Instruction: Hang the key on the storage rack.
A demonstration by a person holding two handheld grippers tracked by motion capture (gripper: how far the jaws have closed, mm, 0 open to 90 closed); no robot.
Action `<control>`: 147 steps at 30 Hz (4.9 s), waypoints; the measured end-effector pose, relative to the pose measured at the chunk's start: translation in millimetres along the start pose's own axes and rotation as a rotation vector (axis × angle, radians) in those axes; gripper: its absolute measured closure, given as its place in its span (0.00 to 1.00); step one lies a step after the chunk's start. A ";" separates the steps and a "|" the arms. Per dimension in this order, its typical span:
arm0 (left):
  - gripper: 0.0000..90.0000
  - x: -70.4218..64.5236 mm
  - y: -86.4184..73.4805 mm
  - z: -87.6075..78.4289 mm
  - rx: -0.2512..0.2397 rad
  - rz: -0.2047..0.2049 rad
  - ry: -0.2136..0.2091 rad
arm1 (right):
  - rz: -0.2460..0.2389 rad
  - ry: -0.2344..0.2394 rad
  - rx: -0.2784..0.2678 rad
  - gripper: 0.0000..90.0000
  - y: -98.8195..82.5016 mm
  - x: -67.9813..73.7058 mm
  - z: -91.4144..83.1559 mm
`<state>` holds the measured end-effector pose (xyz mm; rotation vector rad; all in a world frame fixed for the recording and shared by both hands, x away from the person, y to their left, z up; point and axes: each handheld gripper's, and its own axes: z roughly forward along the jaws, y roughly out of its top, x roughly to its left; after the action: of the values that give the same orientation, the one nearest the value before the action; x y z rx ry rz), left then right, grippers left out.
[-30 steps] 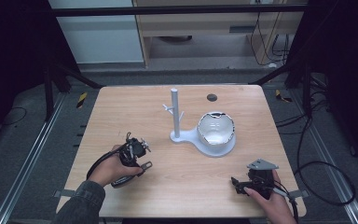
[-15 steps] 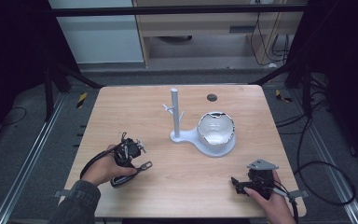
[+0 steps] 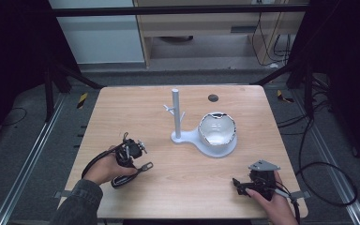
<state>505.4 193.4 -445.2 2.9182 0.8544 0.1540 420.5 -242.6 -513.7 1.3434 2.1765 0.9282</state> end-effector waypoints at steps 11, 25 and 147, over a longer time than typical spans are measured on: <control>0.61 -0.7 6.0 3.8 0.005 0.009 -0.028 | -0.003 0.004 0.000 0.00 -0.2 -0.2 -0.3; 0.69 -3.0 11.8 10.4 0.026 0.025 -0.027 | -0.003 0.004 -0.001 0.00 -0.2 -0.1 -0.3; 0.90 -13.9 -4.0 -83.4 -0.678 -0.188 0.158 | 0.009 -0.016 0.000 0.00 6.3 -2.5 6.4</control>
<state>481.3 194.6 -364.1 2.2066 0.8754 0.5451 429.7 -240.8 -513.6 1.3576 2.1599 0.9173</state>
